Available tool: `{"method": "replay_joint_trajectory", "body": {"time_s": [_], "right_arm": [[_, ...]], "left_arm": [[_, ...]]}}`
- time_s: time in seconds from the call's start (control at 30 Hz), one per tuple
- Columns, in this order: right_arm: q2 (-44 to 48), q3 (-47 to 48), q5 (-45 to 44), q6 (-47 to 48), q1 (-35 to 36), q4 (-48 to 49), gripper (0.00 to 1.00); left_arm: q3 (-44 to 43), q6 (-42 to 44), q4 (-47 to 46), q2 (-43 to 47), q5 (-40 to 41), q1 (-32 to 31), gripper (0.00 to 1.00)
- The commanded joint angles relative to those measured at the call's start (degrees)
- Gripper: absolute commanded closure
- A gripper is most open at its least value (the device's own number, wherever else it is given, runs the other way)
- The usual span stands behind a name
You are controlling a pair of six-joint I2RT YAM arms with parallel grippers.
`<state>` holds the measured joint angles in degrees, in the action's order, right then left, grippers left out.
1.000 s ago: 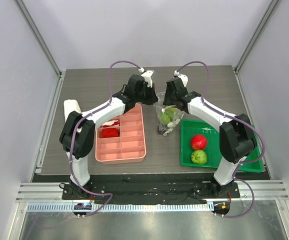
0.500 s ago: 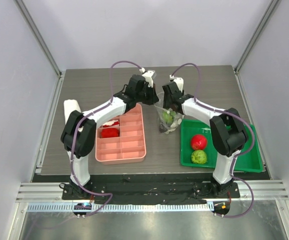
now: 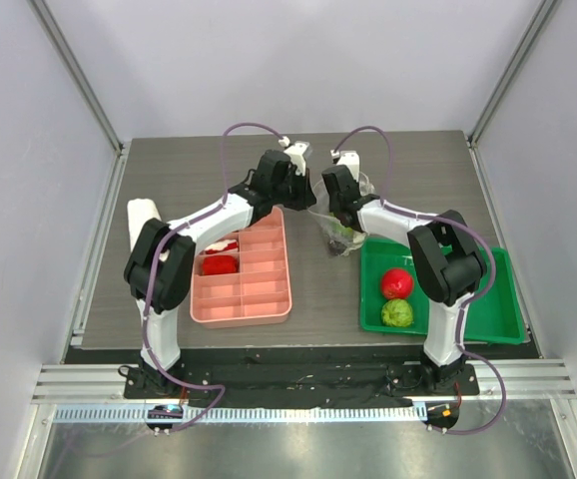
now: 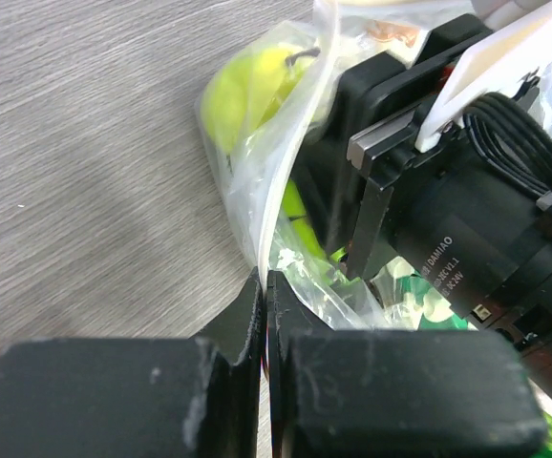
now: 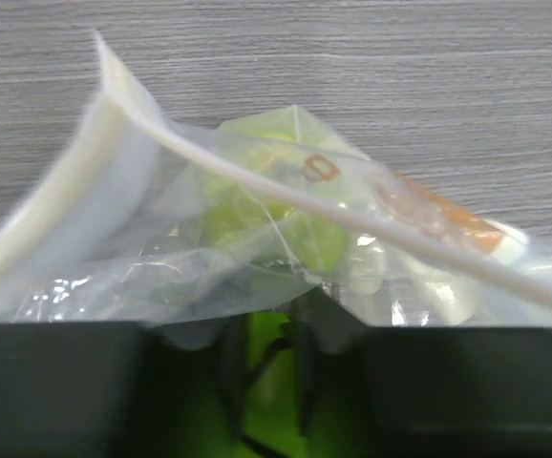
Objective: Open the zip-top bag and remove the fake food
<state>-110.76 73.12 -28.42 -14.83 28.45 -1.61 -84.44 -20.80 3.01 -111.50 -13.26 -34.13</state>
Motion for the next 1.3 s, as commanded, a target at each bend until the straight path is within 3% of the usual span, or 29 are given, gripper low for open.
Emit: {"method": "replay_joint_trajectory", "body": {"time_s": [0.0,0.17,0.43,0.53,0.63,0.77,0.9,1.03,1.27], "right_arm": [[3.6,0.6,-1.4,1.6,0.2,1.2,0.82],[11.6,-1.1,-0.7,1.7,2.0,-2.3,0.98],[21.8,-4.6,2.1,0.3,4.0,-5.3,0.98],[20.1,-4.6,0.5,1.1,3.9,-4.7,0.85],[16.9,-3.4,0.2,0.5,3.6,-4.5,0.77],[13.5,-1.2,-0.1,-2.7,3.0,-6.8,0.75],[11.2,0.3,-0.8,-3.3,2.9,-9.1,0.74],[9.5,1.9,-0.7,-2.5,3.0,-9.8,0.63],[7.6,3.0,0.6,-2.0,3.0,-9.1,0.52]], "left_arm": [[-2.4,0.4,-1.5,0.2,-0.1,0.0,1.00],[-2.6,0.1,-1.5,0.3,0.2,0.0,1.00],[-2.6,-1.2,-2.1,0.8,-0.5,0.0,1.00],[-2.4,-2.0,-2.6,1.0,-1.0,0.0,1.00],[-2.7,-2.1,-2.3,1.0,-1.1,-0.1,1.00],[-3.4,-1.5,-1.4,0.8,-0.4,-0.2,1.00],[-1.4,-1.3,-0.8,3.6,5.3,-0.3,1.00],[-1.4,-2.7,3.3,6.7,7.3,-0.8,1.00],[1.2,-4.2,5.8,9.5,8.6,-3.9,1.00]]}}
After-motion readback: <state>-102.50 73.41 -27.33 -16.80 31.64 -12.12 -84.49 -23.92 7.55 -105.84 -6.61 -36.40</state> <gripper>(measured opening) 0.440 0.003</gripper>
